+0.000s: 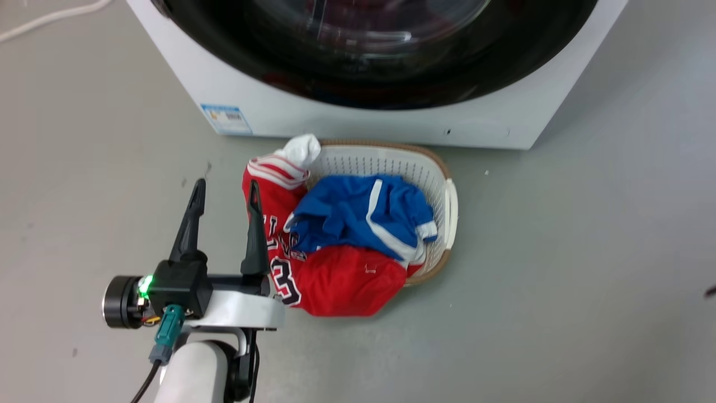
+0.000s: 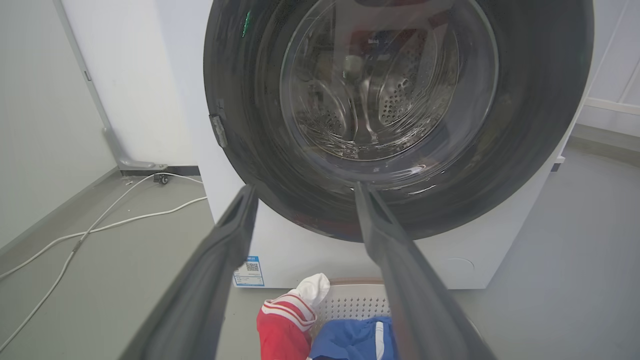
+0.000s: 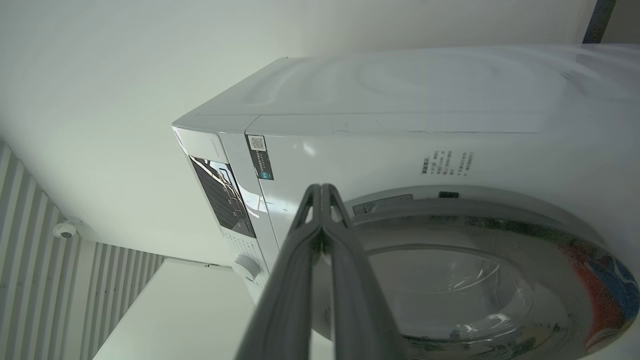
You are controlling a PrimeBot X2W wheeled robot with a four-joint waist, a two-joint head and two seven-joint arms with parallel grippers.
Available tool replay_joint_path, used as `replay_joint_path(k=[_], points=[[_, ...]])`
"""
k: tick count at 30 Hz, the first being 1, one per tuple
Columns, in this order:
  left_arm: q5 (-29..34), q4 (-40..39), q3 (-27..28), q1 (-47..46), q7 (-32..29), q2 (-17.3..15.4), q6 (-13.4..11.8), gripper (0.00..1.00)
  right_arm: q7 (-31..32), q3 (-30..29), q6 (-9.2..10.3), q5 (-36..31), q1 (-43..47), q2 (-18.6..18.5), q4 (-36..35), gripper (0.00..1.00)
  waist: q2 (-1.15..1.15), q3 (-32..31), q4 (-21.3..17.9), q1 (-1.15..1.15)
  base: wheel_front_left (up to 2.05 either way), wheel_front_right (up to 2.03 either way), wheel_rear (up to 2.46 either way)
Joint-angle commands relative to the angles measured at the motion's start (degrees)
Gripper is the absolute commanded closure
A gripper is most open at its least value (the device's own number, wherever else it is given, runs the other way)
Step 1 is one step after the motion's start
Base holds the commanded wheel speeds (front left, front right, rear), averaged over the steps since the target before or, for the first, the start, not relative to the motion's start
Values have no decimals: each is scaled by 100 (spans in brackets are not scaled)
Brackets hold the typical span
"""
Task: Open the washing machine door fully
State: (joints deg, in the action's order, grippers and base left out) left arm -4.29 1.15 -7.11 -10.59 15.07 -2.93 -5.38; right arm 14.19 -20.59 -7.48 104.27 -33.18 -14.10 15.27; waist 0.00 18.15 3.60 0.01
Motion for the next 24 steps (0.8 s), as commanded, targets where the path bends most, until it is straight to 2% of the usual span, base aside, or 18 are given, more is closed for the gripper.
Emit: replay_joint_path(k=[1,2,12,18,24], points=[[-7,-27,-13,-97,16,7,-15,0,48,14,-2,-38,-233,-84,87,100,0,264,89,-1,0,0,0],[-15,-60,-40,-210,16,8,-19,0,124,73,-2,-63,-680,-246,293,100,0,457,107,-1,0,0,0],[-62,-179,-192,-680,16,8,-58,0,612,654,-2,-252,-2479,-862,1225,100,0,1335,240,-1,0,0,0],[-110,-200,-294,-883,16,8,-74,0,1108,1213,-2,-509,-3085,-1079,1405,100,0,1665,344,-1,0,0,0],[-133,-183,-354,-942,16,9,-113,0,1600,1683,-2,-659,-3358,-1120,1314,100,0,1787,369,-1,0,0,0]])
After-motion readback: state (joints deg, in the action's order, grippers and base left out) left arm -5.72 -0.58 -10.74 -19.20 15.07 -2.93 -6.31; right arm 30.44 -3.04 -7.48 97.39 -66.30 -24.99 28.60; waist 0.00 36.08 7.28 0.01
